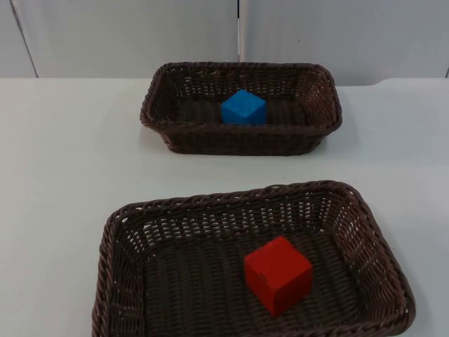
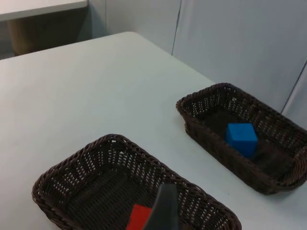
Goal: Pick up one cube with the left hand and place it into the upper basket. Pick up one cube with the right hand and place it into the lower basket.
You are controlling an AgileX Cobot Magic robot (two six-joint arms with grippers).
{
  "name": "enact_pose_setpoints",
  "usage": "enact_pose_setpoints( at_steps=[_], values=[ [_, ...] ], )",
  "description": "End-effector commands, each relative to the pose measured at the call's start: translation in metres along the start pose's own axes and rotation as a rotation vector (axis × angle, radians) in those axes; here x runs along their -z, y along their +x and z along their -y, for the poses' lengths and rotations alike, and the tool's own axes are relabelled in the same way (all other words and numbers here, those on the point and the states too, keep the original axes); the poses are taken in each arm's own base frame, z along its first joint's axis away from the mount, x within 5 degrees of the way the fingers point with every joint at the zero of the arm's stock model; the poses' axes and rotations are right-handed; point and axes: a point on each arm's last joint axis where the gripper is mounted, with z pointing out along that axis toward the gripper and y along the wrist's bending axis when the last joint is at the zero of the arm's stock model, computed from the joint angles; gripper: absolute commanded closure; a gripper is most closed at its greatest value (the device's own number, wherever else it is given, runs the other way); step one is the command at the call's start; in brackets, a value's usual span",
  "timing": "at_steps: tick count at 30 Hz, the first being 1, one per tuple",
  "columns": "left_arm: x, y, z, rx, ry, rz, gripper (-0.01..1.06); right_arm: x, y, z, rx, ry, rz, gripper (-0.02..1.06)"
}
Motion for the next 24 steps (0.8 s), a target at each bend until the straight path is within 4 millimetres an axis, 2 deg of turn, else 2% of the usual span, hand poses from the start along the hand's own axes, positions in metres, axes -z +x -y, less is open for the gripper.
enact_pose_setpoints(
  at_steps=[1, 6, 10, 13, 16, 24],
  values=[
    [-0.001, 0.002, -0.001, 0.001, -0.002, -0.005, 0.06, 0.013, 0.004, 0.001, -0.003, 0.008, 0.0, 0.34],
    [-0.001, 0.002, -0.001, 0.001, -0.002, -0.005, 0.06, 0.029, 0.011, 0.001, -0.013, 0.013, -0.01, 0.34],
    [-0.001, 0.002, -0.001, -0.001, -0.002, -0.004, 0.06, 0.052, 0.024, 0.001, -0.048, 0.02, -0.038, 0.34],
    [-0.001, 0.002, -0.001, -0.001, -0.002, -0.004, 0.06, 0.061, 0.029, 0.001, -0.065, 0.025, -0.026, 0.34],
    [-0.001, 0.002, -0.001, -0.001, -0.002, -0.004, 0.06, 0.079, 0.039, 0.001, -0.087, 0.032, -0.011, 0.34],
    [-0.001, 0.002, -0.001, -0.001, -0.002, -0.004, 0.06, 0.105, 0.064, -0.002, -0.161, 0.028, -0.049, 0.34]
  ],
)
